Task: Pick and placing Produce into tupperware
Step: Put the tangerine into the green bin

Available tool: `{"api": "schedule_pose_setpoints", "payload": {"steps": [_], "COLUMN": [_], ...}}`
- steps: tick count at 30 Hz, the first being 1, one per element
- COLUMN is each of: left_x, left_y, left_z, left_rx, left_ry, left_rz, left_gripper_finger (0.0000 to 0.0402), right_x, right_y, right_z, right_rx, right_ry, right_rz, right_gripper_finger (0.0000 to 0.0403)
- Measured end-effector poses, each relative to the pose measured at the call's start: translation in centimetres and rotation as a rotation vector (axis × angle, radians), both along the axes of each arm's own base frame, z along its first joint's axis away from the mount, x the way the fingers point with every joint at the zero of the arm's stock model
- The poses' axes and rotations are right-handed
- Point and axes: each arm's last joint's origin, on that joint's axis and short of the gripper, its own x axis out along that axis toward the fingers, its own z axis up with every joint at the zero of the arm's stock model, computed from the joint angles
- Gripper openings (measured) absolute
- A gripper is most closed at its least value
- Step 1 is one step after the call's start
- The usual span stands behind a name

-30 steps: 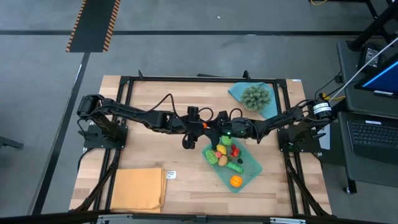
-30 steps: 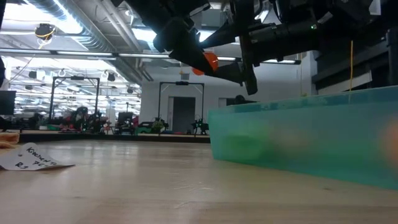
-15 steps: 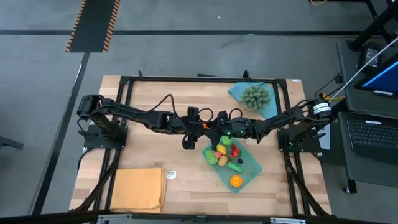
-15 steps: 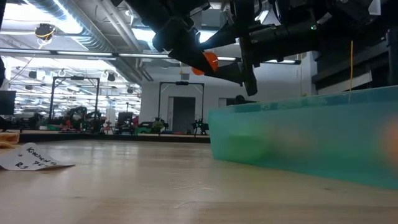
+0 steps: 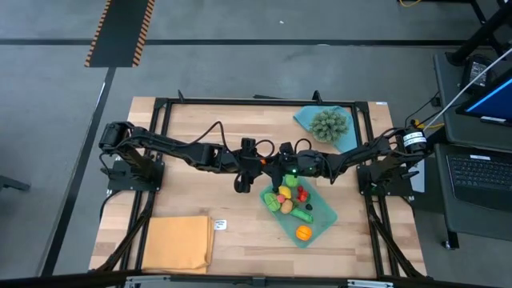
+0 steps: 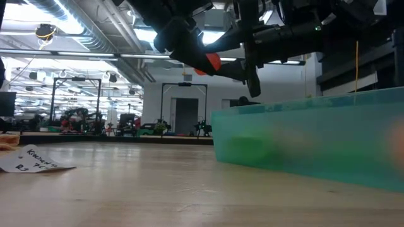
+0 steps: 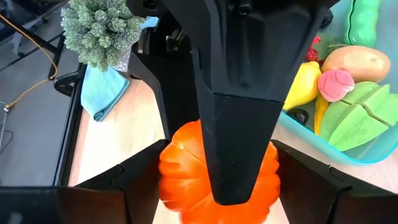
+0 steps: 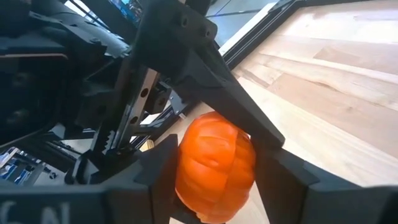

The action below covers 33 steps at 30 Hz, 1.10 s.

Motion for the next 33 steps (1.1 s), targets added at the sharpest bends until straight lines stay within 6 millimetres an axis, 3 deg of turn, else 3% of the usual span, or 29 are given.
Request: {"api": "schedule_pose_setpoints", "payload": {"steps": [25,33], "left_x": [-1.6,-4.1], "left_y": [-0.5,-0.1], "left_z": [1.9,4.5], "left_rx": [0.043,0.052], "left_ry": [0.012,-0.003], "left_rz": [-0.041,0.013], "left_gripper_finger": [0.0278,0.0276], "right_x": [0.1,0.0], "right_y": [0.1,0.1], "right_z": [0.5,0.2], "right_rx": [-0.048,-0.075], "right_ry": [-0.035,-0.003], "right_rz": [0.042,0.057], "right_gripper_finger": [0.0173,0.0172]}}
